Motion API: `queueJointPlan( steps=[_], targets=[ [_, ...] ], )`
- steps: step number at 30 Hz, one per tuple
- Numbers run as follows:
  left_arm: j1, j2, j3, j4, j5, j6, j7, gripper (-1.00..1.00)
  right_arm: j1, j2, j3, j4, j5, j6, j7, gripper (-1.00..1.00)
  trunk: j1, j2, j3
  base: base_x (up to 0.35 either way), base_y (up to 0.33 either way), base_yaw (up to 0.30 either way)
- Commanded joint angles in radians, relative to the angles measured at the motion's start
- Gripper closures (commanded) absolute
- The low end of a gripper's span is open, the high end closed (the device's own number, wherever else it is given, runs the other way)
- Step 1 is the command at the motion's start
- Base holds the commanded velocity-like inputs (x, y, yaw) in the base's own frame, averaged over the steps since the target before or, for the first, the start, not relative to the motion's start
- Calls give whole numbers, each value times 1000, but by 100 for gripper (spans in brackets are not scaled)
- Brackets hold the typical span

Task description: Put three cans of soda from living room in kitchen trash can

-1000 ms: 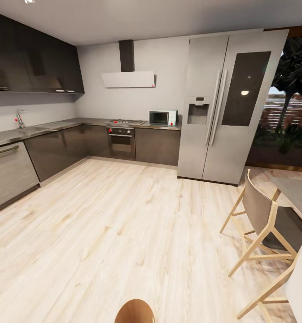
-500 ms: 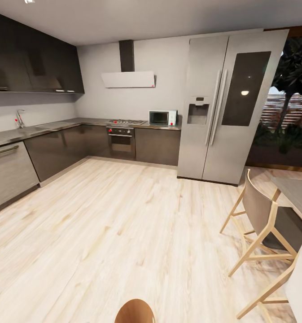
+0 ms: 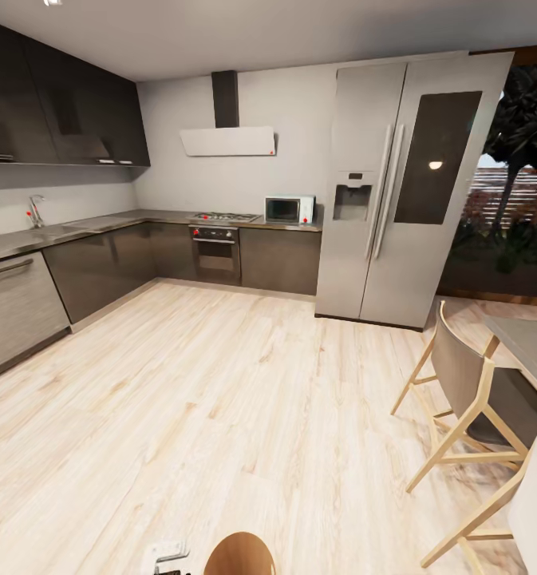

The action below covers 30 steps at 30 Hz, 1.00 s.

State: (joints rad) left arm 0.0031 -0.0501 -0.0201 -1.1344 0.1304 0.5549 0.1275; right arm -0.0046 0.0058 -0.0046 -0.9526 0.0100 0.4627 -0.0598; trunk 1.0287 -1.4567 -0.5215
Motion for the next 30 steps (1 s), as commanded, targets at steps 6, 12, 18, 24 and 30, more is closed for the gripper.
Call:
queueJointPlan(
  steps=[6,12,18,24,30],
  targets=[
    [0,1,1,-14,2,10,-2,-100,0,-5,0,-1,-3,1,0,-100,23,-42,-19,0,0,0],
    [0,1,0,-42,4,11,-2,-100,0,-7,0,7,-11,-3,3,-100,46,-84,-38,0,0,0],
    [0,1,0,-46,5,11,-2,-100,0,-7,0,8,-7,-11,5,-100,69,-126,-64,0,0,0],
    [0,2,1,-48,5,10,-2,-100,0,-10,-1,5,-3,-4,5,-100,92,-168,-92,0,0,0],
    [0,2,4,-48,5,10,-2,-100,0,-13,-2,-154,5,76,1,-100,115,-210,-121,0,0,0]
  ],
)
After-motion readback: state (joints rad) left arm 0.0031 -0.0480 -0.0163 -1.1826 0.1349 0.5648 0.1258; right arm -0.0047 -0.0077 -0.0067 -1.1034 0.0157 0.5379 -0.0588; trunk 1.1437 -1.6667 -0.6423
